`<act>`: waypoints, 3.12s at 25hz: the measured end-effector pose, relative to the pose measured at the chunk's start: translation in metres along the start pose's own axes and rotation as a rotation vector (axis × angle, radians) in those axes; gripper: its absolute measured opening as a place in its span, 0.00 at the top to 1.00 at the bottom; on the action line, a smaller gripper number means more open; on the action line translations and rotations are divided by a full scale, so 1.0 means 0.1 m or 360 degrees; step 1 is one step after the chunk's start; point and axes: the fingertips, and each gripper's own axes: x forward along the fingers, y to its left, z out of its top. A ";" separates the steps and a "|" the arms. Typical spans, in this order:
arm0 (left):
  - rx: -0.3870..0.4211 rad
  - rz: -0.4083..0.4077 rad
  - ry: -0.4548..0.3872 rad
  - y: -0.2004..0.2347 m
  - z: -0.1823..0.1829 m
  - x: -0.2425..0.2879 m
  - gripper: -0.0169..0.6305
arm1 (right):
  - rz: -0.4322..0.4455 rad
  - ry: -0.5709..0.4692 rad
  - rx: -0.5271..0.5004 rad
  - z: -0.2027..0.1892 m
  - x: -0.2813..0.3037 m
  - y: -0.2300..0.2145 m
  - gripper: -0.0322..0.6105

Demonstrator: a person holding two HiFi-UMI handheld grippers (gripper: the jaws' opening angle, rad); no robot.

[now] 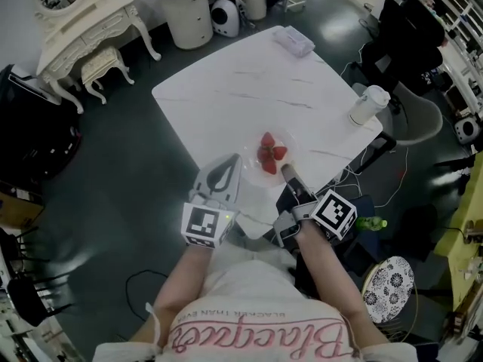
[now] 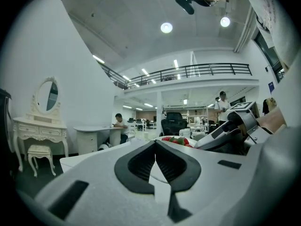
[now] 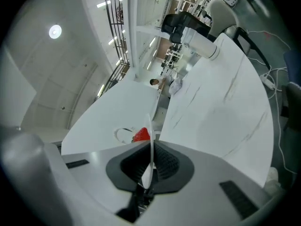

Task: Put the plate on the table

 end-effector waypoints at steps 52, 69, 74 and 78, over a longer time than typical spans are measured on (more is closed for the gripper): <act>-0.0126 -0.0363 0.0448 0.71 -1.23 1.60 0.97 | -0.1152 0.0216 -0.1002 0.60 1.53 -1.75 0.81; -0.0076 -0.0359 0.0379 0.61 -0.99 1.47 0.97 | -0.1024 0.0091 -0.1411 0.76 1.46 -1.26 0.78; -0.0238 -0.0349 0.0307 0.51 -0.85 1.37 0.97 | -0.0815 0.0022 -0.1583 0.72 1.28 -0.80 0.83; -0.0199 -0.0346 0.0239 0.43 -0.63 1.27 0.96 | -0.0650 -0.0061 -0.1684 0.67 1.08 -0.39 0.91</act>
